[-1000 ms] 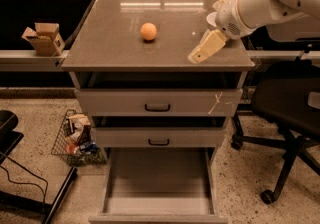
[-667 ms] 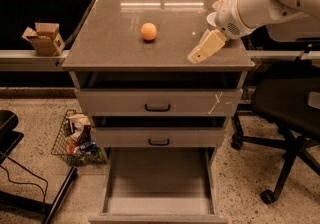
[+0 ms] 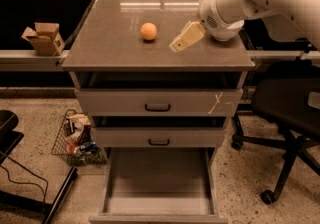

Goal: Place orange into bottom drawer

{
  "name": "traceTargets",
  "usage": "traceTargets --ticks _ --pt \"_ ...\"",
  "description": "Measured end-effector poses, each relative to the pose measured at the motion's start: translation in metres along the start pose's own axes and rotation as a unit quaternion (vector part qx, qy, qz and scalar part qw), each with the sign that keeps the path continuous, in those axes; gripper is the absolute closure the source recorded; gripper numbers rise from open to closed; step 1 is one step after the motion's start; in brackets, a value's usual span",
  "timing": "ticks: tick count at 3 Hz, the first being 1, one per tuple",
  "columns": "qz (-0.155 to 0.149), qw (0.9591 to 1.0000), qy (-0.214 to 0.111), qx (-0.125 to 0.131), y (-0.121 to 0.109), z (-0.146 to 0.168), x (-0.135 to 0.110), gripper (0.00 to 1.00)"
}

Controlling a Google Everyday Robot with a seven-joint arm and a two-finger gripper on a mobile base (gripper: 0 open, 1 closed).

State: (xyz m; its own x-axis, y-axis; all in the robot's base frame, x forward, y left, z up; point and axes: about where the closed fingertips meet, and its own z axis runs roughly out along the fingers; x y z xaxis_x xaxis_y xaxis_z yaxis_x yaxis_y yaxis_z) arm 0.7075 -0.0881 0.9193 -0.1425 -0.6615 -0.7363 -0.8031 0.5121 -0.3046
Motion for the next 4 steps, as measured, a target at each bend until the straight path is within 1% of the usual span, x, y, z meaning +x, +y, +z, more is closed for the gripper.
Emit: traceTargets --ticks 1,2,3,4 --pt "0.036 0.9994 0.001 -0.001 -0.009 0.046 -0.011 0.0" --pt "0.076 0.9969 0.002 -0.019 -0.012 0.095 -0.017 0.0" --pt "0.107 0.9935 -0.015 -0.036 -0.017 0.136 -0.023 0.0" --pt "0.121 0.9904 -0.038 -0.056 -0.019 0.168 -0.034 0.0"
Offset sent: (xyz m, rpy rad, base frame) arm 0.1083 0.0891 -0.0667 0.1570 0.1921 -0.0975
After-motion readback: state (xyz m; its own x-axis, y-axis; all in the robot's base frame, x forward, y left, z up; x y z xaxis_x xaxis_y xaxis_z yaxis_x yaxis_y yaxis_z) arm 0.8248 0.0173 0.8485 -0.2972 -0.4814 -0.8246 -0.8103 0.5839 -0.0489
